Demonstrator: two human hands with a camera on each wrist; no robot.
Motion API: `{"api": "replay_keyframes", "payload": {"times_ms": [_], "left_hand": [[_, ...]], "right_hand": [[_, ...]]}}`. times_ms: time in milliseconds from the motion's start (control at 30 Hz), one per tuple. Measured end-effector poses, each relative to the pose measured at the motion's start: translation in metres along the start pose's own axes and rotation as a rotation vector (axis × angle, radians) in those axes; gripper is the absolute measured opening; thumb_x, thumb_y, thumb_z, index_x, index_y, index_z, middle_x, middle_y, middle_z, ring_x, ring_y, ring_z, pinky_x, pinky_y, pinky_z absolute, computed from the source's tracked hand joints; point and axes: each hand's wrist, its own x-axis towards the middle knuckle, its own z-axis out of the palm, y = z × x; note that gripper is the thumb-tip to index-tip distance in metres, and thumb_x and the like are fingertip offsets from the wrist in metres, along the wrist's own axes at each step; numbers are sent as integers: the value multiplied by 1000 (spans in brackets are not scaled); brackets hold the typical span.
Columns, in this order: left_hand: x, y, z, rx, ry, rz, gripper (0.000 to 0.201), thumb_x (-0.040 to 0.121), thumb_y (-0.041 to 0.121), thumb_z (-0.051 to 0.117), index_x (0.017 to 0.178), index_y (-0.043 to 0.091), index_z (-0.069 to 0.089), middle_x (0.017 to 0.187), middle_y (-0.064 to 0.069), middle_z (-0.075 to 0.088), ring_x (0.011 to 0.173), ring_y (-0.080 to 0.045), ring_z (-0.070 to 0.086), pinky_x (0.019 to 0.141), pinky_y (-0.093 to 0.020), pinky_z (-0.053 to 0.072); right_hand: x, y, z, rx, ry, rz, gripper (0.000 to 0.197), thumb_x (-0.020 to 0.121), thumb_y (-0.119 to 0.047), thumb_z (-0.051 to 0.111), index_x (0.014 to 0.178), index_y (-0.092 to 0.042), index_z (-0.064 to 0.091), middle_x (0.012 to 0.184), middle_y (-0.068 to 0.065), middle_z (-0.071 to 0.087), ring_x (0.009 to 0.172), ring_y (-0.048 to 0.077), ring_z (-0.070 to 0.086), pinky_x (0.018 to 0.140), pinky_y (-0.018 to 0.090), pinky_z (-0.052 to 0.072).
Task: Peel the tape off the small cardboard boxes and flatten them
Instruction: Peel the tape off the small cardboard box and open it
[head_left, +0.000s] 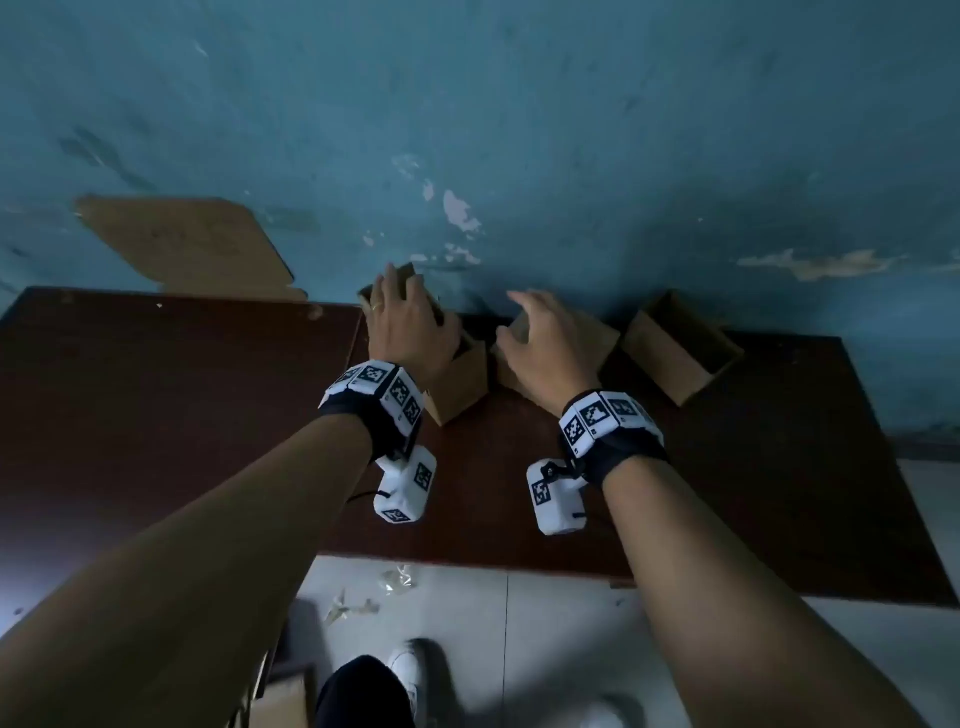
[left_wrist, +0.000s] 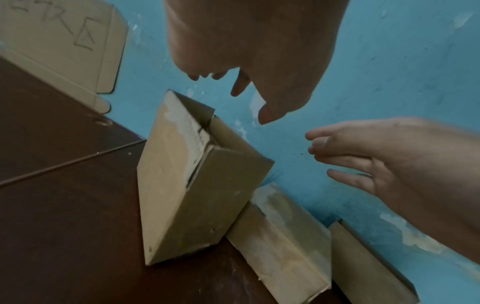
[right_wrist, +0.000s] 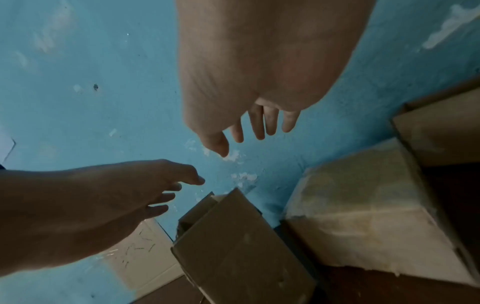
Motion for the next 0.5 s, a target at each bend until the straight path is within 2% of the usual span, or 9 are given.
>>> {"api": "replay_keyframes", "payload": {"times_ms": [133, 233, 300, 367, 500], "left_hand": [[0, -21, 23, -71, 40, -74, 82, 105, 37, 60, 172, 12, 19, 181, -17, -2, 168, -36, -5, 133, -56, 13], [-1, -37, 40, -162, 92, -81, 89, 107, 42, 56, 174, 14, 5, 181, -16, -8, 168, -35, -6, 133, -55, 11], [-2, -45, 50, -283, 132, -106, 93, 108, 47, 53, 174, 15, -4, 181, -14, -10, 168, -34, -6, 134, -51, 8], [-2, -51, 59, -414, 153, -131, 95, 109, 52, 50, 173, 14, -9, 182, -12, -9, 168, -33, -3, 136, -49, 7], [-3, -64, 76, -619, 206, -100, 98, 106, 57, 50, 173, 17, -8, 182, -9, 7, 167, -32, 15, 134, -53, 20]], "right_hand": [[-4, 12, 27, 86, -4, 4, 52, 109, -23, 65, 158, -8, 55, 162, 10, 54, 152, 25, 48, 123, 32, 37], [-6, 20, 48, 86, 11, -27, 52, 110, -22, 63, 159, -7, 54, 162, 11, 54, 152, 25, 49, 124, 34, 39], [-7, 23, 57, 83, 15, -40, 52, 111, -21, 61, 161, -7, 52, 163, 11, 53, 152, 26, 49, 121, 33, 39], [-7, 25, 66, 101, 7, -27, 51, 114, -22, 55, 163, -10, 48, 166, 9, 50, 152, 25, 48, 120, 33, 40], [-12, 26, 85, 293, -6, 9, 51, 119, -31, 34, 167, -17, 45, 172, 3, 45, 159, 21, 41, 129, 38, 34]]}}
